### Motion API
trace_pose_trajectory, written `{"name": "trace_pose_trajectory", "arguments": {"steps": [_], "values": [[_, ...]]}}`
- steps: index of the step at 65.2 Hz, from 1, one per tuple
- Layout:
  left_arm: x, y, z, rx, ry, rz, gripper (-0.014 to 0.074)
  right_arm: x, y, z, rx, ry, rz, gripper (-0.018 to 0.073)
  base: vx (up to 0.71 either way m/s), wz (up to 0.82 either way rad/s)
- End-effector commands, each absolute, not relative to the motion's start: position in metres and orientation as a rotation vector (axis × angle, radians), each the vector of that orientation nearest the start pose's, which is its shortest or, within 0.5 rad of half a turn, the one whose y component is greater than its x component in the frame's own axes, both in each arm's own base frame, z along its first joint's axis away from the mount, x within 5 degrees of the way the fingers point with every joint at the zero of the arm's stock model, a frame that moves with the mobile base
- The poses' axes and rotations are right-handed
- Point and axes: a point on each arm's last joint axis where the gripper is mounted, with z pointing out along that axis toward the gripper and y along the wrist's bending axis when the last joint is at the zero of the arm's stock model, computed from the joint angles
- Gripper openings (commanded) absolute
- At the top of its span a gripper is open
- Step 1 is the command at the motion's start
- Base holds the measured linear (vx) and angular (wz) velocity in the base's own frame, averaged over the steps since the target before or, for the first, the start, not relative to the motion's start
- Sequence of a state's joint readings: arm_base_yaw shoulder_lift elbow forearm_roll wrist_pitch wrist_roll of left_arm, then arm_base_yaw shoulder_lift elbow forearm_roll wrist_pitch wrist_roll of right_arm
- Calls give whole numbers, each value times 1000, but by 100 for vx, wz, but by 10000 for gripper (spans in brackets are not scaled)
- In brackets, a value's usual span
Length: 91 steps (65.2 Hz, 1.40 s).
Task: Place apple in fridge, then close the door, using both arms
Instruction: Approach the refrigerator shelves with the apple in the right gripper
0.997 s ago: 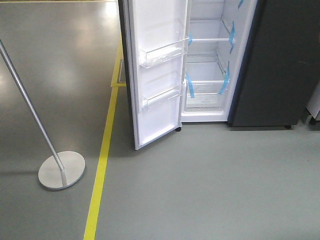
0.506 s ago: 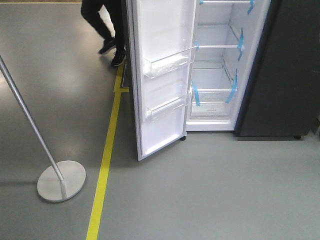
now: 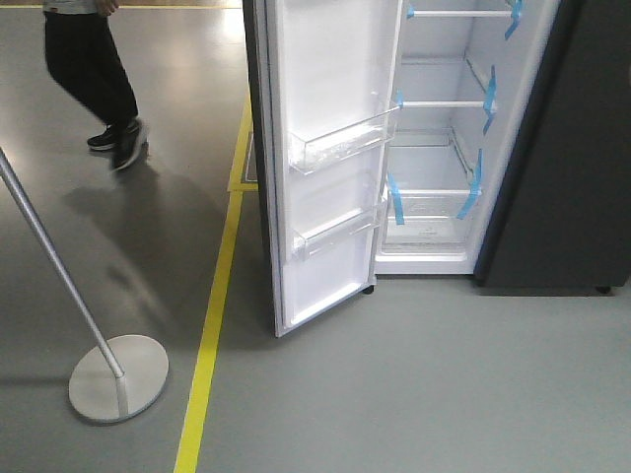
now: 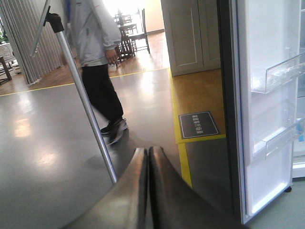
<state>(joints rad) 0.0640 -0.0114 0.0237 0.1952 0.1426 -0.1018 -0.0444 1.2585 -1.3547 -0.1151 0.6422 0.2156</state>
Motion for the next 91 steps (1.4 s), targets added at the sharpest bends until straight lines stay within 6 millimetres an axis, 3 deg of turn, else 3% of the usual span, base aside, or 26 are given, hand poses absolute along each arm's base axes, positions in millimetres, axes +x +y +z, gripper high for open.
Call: {"name": "trace_pose_trajectory", "arguments": {"steps": [1,91], "values": [[54,4,207,9,1530,125,-6,266,-19,455,185,1879,-29,221,14,2],[54,4,207,9,1530,125,-6,266,-19,455,185,1879,-29,221,13,0]]}}
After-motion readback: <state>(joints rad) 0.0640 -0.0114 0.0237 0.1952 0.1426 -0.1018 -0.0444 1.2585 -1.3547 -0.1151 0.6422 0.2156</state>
